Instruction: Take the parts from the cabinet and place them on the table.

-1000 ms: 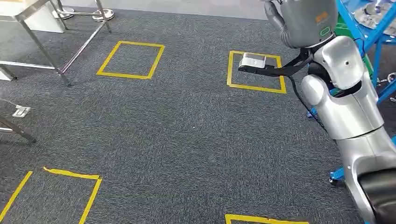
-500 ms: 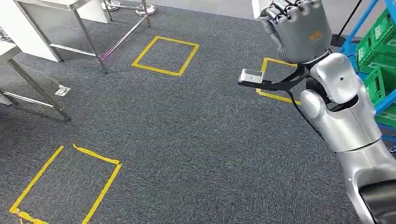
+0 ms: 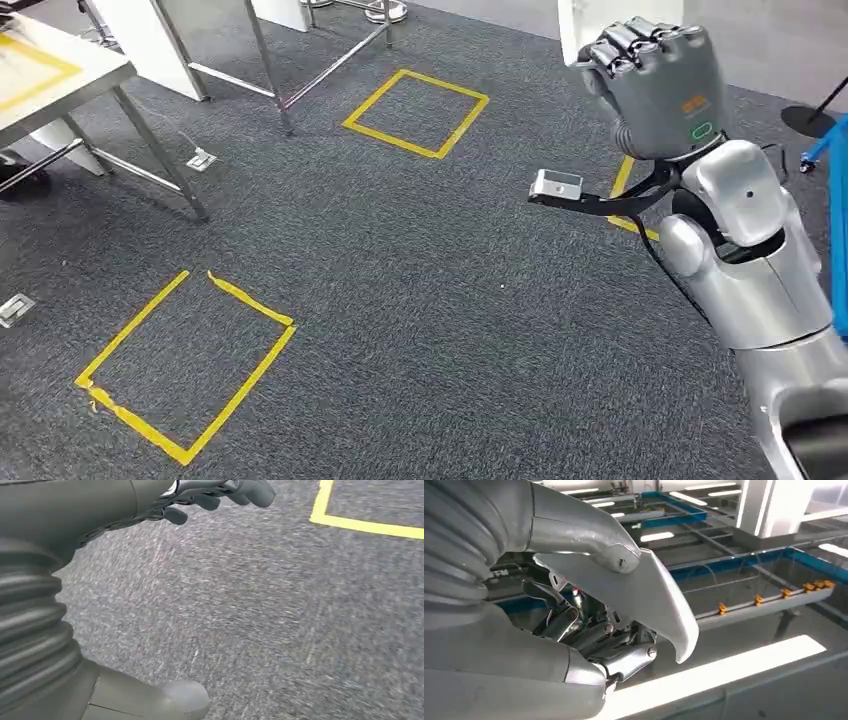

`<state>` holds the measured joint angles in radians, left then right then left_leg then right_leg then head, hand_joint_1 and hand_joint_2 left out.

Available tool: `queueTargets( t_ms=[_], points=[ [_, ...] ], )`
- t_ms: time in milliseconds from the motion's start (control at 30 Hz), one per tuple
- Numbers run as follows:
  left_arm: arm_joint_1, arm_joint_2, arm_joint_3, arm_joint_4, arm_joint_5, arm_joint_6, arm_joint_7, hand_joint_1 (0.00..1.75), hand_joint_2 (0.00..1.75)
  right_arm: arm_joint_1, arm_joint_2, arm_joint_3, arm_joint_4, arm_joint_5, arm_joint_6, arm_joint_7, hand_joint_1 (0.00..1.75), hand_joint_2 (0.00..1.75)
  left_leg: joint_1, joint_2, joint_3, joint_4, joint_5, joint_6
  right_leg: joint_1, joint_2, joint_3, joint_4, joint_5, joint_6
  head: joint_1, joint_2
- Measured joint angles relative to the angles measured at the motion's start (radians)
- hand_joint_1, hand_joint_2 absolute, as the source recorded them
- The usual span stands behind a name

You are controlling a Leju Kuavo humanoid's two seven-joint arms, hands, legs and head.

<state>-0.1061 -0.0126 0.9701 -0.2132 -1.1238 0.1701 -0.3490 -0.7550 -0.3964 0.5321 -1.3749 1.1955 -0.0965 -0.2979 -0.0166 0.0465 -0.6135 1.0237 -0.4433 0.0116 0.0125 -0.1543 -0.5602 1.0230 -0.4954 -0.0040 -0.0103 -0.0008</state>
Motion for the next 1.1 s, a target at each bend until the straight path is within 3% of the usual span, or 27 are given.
queueTargets(
  t_ms=[33,67,100,167,200,233,300,333,367,400,467,500,533,567,600,633,667,700,733,767,833,867,900,933,1033,1067,1100],
  points=[
    [0.000,-0.001,-0.001,0.000,-0.001,0.000,0.000,0.00,1.75,0.002,-0.004,-0.005,-0.006,0.000,0.000,0.000,1.75,1.75,0.010,-0.012,0.007,-0.008,0.006,0.006,-0.009,0.037,-0.005,0.010,-0.010,0.010,0.000,0.000],
    [-0.004,-0.001,-0.002,0.000,-0.001,0.000,0.000,0.00,1.75,0.005,-0.009,-0.007,-0.012,0.000,0.000,-0.002,1.75,1.75,0.013,-0.024,0.006,-0.009,0.009,0.012,-0.013,0.106,-0.019,0.047,-0.032,0.016,0.000,0.000],
    [-0.008,-0.001,-0.002,0.000,-0.001,0.000,0.000,0.00,1.75,0.007,-0.018,-0.009,-0.013,0.000,0.001,-0.002,1.75,1.75,0.015,-0.036,0.005,-0.009,0.010,0.015,-0.015,0.137,-0.051,0.114,-0.067,0.021,0.002,0.000],
    [-0.010,-0.002,-0.004,0.000,-0.001,0.000,0.000,0.00,1.75,0.016,-0.029,-0.010,-0.013,0.000,0.002,-0.001,1.75,1.75,0.016,-0.064,0.005,-0.008,0.010,0.016,-0.018,0.152,-0.135,0.282,-0.137,0.030,0.003,0.000],
    [-0.009,-0.002,-0.004,0.000,-0.001,0.000,0.000,0.00,1.75,0.023,-0.030,-0.010,-0.013,0.000,0.002,-0.001,1.75,1.75,0.017,-0.080,0.004,-0.007,0.010,0.016,-0.020,0.152,-0.163,0.330,-0.142,0.031,0.003,0.000],
    [-0.008,-0.003,-0.004,0.000,-0.001,0.000,0.000,0.00,1.75,0.028,-0.032,-0.010,-0.014,0.000,0.002,-0.001,1.75,1.75,0.017,-0.094,0.004,-0.005,0.010,0.015,-0.022,0.152,-0.162,0.320,-0.121,0.032,0.003,0.000],
    [-0.009,-0.003,-0.005,0.000,-0.002,-0.001,0.000,0.00,1.75,0.029,-0.034,-0.012,-0.017,0.000,0.002,-0.001,1.75,1.75,0.020,-0.124,0.004,0.002,0.010,0.011,-0.027,0.160,-0.096,0.174,-0.032,0.032,0.003,0.000],
    [-0.010,-0.004,-0.005,0.000,-0.005,-0.001,0.000,0.00,1.75,0.030,-0.039,-0.015,-0.021,0.000,0.002,-0.001,1.75,1.75,0.022,-0.139,0.003,0.006,0.009,0.007,-0.032,0.181,-0.049,0.080,0.010,0.033,0.003,0.000],
    [-0.010,-0.004,-0.006,0.000,-0.008,-0.001,-0.001,0.00,1.75,0.034,-0.048,-0.021,-0.024,-0.004,0.000,-0.002,1.75,1.75,0.022,-0.153,-0.004,0.010,0.008,0.000,-0.042,0.246,-0.022,0.020,0.006,0.035,0.004,0.000],
    [-0.012,-0.004,-0.006,0.000,-0.010,-0.001,-0.001,0.00,1.75,0.044,-0.060,-0.026,-0.028,-0.011,-0.005,-0.005,1.75,1.75,0.020,-0.171,-0.010,0.015,0.009,-0.010,-0.037,0.246,-0.021,0.011,0.005,0.032,0.003,0.000],
    [-0.007,-0.005,-0.007,0.000,-0.011,-0.001,-0.006,0.00,1.75,0.075,-0.084,-0.040,-0.042,-0.024,-0.021,-0.013,1.75,1.75,0.027,-0.195,-0.016,0.005,0.017,-0.025,-0.029,0.218,-0.021,0.011,0.004,0.021,0.004,0.000],
    [-0.003,-0.006,-0.007,0.000,-0.013,0.000,-0.011,0.00,1.75,0.088,-0.093,-0.048,-0.050,-0.031,-0.031,-0.016,1.75,1.75,0.027,-0.209,-0.018,0.000,0.023,-0.034,-0.029,0.205,-0.015,0.008,0.008,0.013,0.003,0.000],
    [-0.001,-0.005,-0.007,-0.001,-0.016,0.001,-0.014,0.00,1.75,0.103,-0.103,-0.058,-0.061,-0.036,-0.041,-0.016,1.75,1.75,0.028,-0.209,-0.026,0.003,0.022,-0.037,-0.041,0.186,-0.011,-0.003,0.016,0.003,0.004,0.000],
    [-0.001,-0.010,-0.008,0.000,-0.018,0.001,-0.018,0.00,1.75,0.119,-0.116,-0.068,-0.074,-0.038,-0.046,-0.016,1.75,1.75,0.019,-0.142,-0.034,0.025,0.004,-0.040,-0.038,0.177,-0.008,-0.007,0.018,-0.003,-0.002,0.000],
    [-0.006,-0.010,-0.012,-0.001,-0.019,0.001,-0.018,0.00,1.75,0.142,-0.136,-0.085,-0.093,-0.046,-0.053,-0.014,1.75,1.75,0.018,-0.088,-0.063,0.087,-0.038,-0.044,-0.035,0.160,-0.008,-0.007,0.017,-0.008,-0.010,0.000],
    [-0.011,-0.010,-0.015,-0.001,-0.021,0.001,-0.018,0.00,1.75,0.165,-0.153,-0.102,-0.108,-0.052,-0.052,-0.014,1.75,1.75,0.021,-0.063,-0.100,0.170,-0.080,-0.047,-0.032,0.144,-0.008,-0.007,0.015,-0.011,-0.009,0.000],
    [-0.012,-0.013,-0.016,0.000,-0.025,0.000,-0.018,0.00,1.75,0.184,-0.168,-0.119,-0.122,-0.061,-0.048,-0.016,1.75,1.75,0.023,-0.054,-0.135,0.248,-0.113,-0.050,-0.030,0.128,-0.008,-0.007,0.014,-0.012,-0.009,0.000],
    [-0.012,-0.014,-0.019,0.000,-0.026,0.000,-0.017,0.00,1.75,0.201,-0.183,-0.133,-0.135,-0.070,-0.042,-0.021,1.75,1.75,0.025,-0.052,-0.160,0.303,-0.128,-0.052,-0.029,0.115,-0.008,-0.006,0.013,-0.013,-0.010,0.000],
    [-0.011,-0.016,-0.023,0.000,-0.027,0.000,-0.017,0.00,1.75,0.214,-0.197,-0.147,-0.148,-0.081,-0.032,-0.028,1.75,1.75,0.025,-0.051,-0.162,0.312,-0.120,-0.052,-0.029,0.101,-0.007,-0.006,0.012,-0.012,-0.010,0.000],
    [-0.011,-0.017,-0.023,0.000,-0.027,0.000,-0.016,0.00,1.75,0.221,-0.211,-0.158,-0.160,-0.091,-0.022,-0.037,1.75,1.75,0.026,-0.050,-0.140,0.274,-0.094,-0.052,-0.029,0.090,-0.007,-0.006,0.010,-0.011,-0.010,0.000],
    [-0.011,-0.017,-0.023,0.000,-0.026,0.000,-0.016,0.00,1.75,0.221,-0.232,-0.180,-0.183,-0.103,-0.002,-0.044,1.75,1.75,0.024,-0.024,-0.040,0.095,-0.011,-0.044,-0.029,0.068,0.000,-0.004,0.005,-0.006,-0.010,0.000],
    [-0.012,-0.017,-0.023,0.000,-0.025,0.000,-0.018,0.00,1.75,0.221,-0.240,-0.188,-0.195,-0.107,0.005,-0.047,1.75,1.75,0.016,0.034,0.000,0.014,-0.007,-0.035,-0.026,0.058,0.005,-0.004,0.001,-0.002,-0.010,0.000],
    [-0.014,-0.017,-0.023,0.000,-0.025,0.000,-0.019,0.00,1.75,0.220,-0.246,-0.193,-0.201,-0.107,0.008,-0.049,1.75,1.75,0.007,0.047,0.011,0.007,-0.010,-0.021,-0.018,0.051,0.004,0.000,-0.003,0.005,-0.008,0.000],
    [-0.015,-0.018,-0.024,0.000,-0.024,0.000,-0.020,0.00,1.75,0.220,-0.250,-0.196,-0.206,-0.108,0.011,-0.051,1.75,1.75,0.008,0.026,0.005,0.009,-0.009,-0.013,-0.019,0.043,0.005,-0.002,-0.002,0.009,-0.010,0.000],
    [-0.013,-0.018,-0.024,0.000,-0.024,0.000,-0.020,0.00,1.75,0.220,-0.257,-0.200,-0.221,-0.107,0.016,-0.049,1.75,1.75,0.012,-0.009,0.009,-0.002,-0.001,0.006,-0.019,0.011,0.015,-0.008,-0.008,0.026,-0.009,0.000],
    [-0.013,-0.020,-0.024,0.000,-0.024,0.000,-0.021,0.00,1.75,0.221,-0.260,-0.201,-0.224,-0.107,0.017,-0.050,1.75,1.75,0.016,-0.022,0.010,-0.007,0.002,0.011,-0.027,0.061,0.011,0.011,-0.022,0.033,-0.007,0.000],
    [-0.017,-0.020,-0.024,0.000,-0.024,0.000,-0.021,0.00,1.75,0.220,-0.267,-0.202,-0.226,-0.108,0.017,-0.050,1.75,1.75,0.019,-0.031,0.009,-0.008,0.005,0.017,-0.029,0.111,-0.014,0.064,-0.057,0.035,-0.007,0.000]
  ],
)
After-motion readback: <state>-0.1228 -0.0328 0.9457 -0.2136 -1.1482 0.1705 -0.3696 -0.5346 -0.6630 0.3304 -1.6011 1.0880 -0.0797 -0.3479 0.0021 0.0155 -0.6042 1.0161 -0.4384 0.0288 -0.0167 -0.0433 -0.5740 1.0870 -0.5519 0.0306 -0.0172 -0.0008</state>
